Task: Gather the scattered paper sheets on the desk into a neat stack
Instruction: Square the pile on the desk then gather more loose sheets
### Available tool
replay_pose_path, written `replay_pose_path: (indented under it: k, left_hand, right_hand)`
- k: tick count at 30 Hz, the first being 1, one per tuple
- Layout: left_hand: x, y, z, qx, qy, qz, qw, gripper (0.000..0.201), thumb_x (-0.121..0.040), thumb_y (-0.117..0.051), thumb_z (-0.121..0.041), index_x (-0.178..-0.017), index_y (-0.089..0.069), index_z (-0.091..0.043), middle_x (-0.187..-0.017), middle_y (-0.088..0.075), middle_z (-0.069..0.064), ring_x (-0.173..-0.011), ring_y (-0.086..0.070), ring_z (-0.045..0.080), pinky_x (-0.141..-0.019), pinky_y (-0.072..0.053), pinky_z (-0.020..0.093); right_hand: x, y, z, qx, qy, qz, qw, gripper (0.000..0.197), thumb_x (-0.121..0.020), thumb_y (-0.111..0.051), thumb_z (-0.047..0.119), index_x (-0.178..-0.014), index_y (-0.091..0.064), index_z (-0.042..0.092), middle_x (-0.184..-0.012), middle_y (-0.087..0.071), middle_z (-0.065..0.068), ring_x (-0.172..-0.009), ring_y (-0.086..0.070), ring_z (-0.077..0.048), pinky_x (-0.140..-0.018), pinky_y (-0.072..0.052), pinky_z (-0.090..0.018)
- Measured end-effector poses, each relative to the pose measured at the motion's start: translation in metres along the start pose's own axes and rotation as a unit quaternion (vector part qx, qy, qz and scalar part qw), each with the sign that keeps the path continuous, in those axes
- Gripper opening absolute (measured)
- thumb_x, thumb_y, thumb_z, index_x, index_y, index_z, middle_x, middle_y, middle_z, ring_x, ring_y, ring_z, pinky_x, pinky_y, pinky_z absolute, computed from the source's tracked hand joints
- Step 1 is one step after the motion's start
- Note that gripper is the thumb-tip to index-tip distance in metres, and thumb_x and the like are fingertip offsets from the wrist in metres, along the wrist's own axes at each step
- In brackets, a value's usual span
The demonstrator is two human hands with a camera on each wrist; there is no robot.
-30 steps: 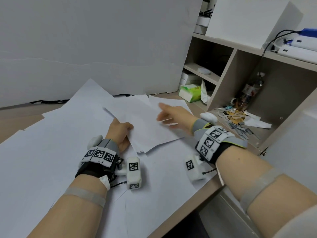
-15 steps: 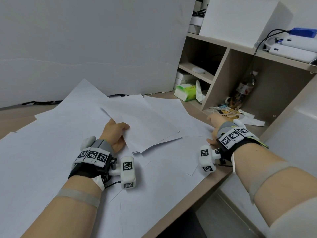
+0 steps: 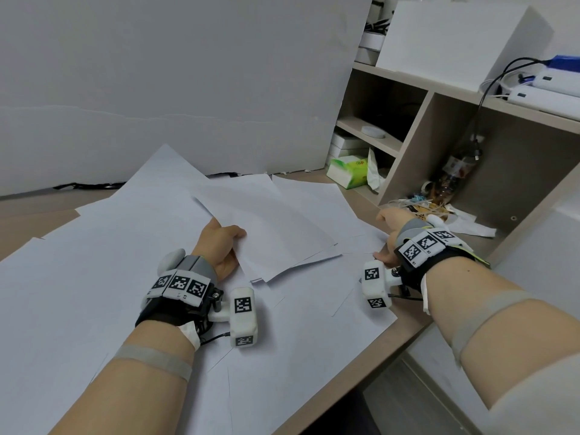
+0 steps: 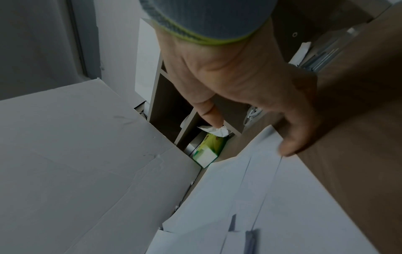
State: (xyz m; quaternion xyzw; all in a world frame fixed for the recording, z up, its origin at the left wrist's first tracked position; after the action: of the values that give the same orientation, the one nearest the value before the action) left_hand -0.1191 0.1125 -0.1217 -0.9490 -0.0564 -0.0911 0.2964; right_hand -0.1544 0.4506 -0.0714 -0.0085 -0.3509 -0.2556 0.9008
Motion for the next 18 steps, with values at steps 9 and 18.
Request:
replay_pose_path:
  k: [9,18]
  left_hand:
    - [0.0,0.001,-0.001,0.004,0.001,-0.004,1.0,0.044,-0.087,-0.04,0.02,-0.121,-0.054,-0.005,-0.103,-0.068,0.013,-0.088,-0.068,0.031,-0.073,-0.056,0.039]
    - [-0.001,0.001,0.0,0.011,0.005,-0.011,1.0,0.05,-0.087,-0.04,0.02,-0.129,-0.052,-0.004,-0.112,-0.067,0.015,-0.093,-0.067,0.033,-0.076,-0.057,0.041]
  right_hand:
    - [0.037,-0.019,-0.005,0.005,0.014,0.026,1.0,0.015,-0.094,-0.052,0.014,-0.081,-0.044,0.012,-0.072,-0.045,-0.003,-0.057,-0.035,-0.014,-0.058,-0.03,-0.021]
    - [0.04,-0.032,-0.006,0.068,0.05,0.017,0.996,0.017,-0.094,-0.057,0.03,-0.084,-0.053,0.017,-0.072,-0.042,-0.003,-0.062,-0.038,-0.017,-0.06,-0.041,-0.03]
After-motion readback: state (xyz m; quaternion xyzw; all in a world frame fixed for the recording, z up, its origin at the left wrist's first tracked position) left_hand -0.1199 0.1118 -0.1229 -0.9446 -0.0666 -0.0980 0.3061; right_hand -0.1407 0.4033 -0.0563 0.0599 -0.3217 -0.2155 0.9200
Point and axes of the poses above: each hand's wrist, its own x-axis away from the middle knuckle, its own y-axis out of the back of the hand, z = x × y, the point moved 3 cm from there along -x, towards the middle knuckle
